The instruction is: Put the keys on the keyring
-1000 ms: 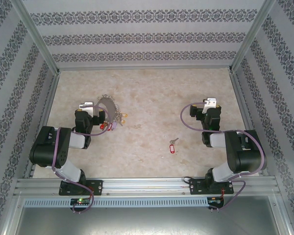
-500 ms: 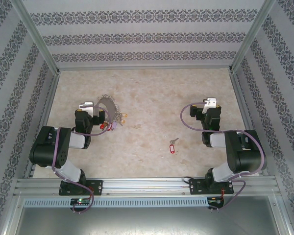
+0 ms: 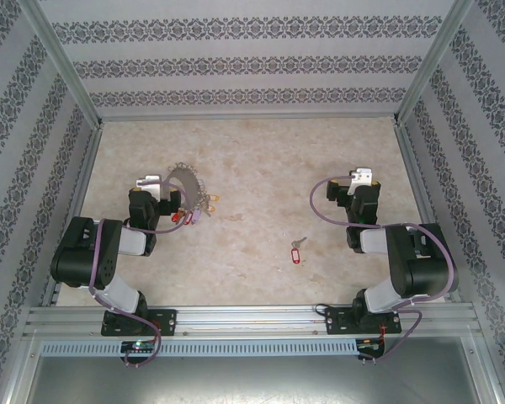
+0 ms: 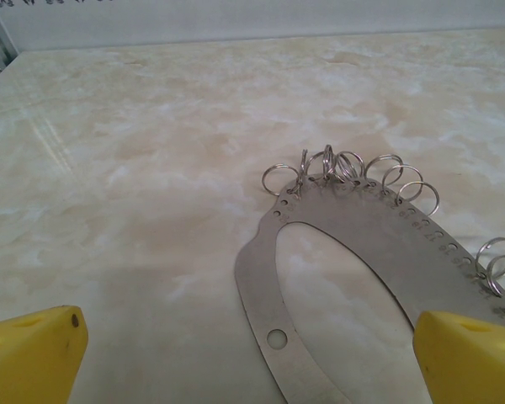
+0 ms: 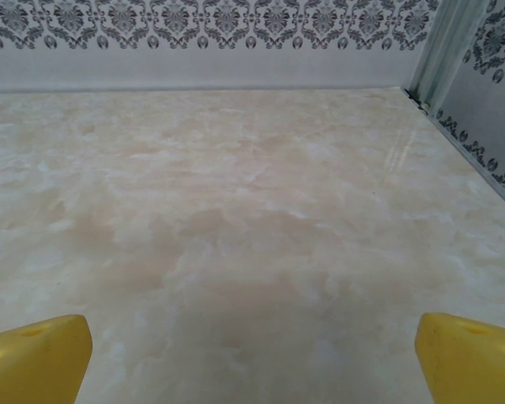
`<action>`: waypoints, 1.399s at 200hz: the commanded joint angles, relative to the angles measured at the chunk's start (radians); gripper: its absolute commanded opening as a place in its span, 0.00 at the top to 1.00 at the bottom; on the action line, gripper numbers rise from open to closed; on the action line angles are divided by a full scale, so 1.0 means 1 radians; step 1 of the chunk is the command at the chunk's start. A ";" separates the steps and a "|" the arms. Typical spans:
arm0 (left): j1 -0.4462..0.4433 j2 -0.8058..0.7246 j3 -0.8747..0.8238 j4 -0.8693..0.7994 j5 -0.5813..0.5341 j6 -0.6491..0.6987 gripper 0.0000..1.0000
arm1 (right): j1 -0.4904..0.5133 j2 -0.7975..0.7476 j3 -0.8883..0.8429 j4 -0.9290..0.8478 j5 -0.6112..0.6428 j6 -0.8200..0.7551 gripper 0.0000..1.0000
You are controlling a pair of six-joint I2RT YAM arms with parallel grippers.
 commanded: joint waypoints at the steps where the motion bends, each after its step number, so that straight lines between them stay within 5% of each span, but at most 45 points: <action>1: 0.007 -0.088 0.030 -0.095 0.015 0.016 0.00 | 0.044 -0.099 0.009 -0.083 0.097 -0.017 0.02; 26: 0.003 -0.216 0.065 -0.283 -0.052 -0.012 0.00 | 0.126 -0.275 0.058 -0.305 0.133 -0.039 0.02; 56: -0.025 -0.381 0.101 -0.495 -0.057 -0.104 0.00 | 0.180 -0.448 0.152 -0.629 0.115 0.159 0.02; 101: -0.071 -0.484 0.310 -0.951 0.027 -0.321 0.00 | 0.196 -0.457 0.277 -0.934 -0.110 0.296 0.02; 148: -0.103 -0.277 0.544 -1.202 0.334 -0.382 0.00 | 0.218 -0.405 0.335 -1.042 -0.293 0.311 0.02; 201: -0.181 -0.054 0.624 -1.287 0.280 -0.399 0.01 | 0.250 -0.318 0.373 -1.055 -0.353 0.287 0.02; 280: -0.221 0.187 0.805 -1.398 0.246 -0.360 0.22 | 0.237 -0.303 0.423 -1.081 -0.364 0.224 0.02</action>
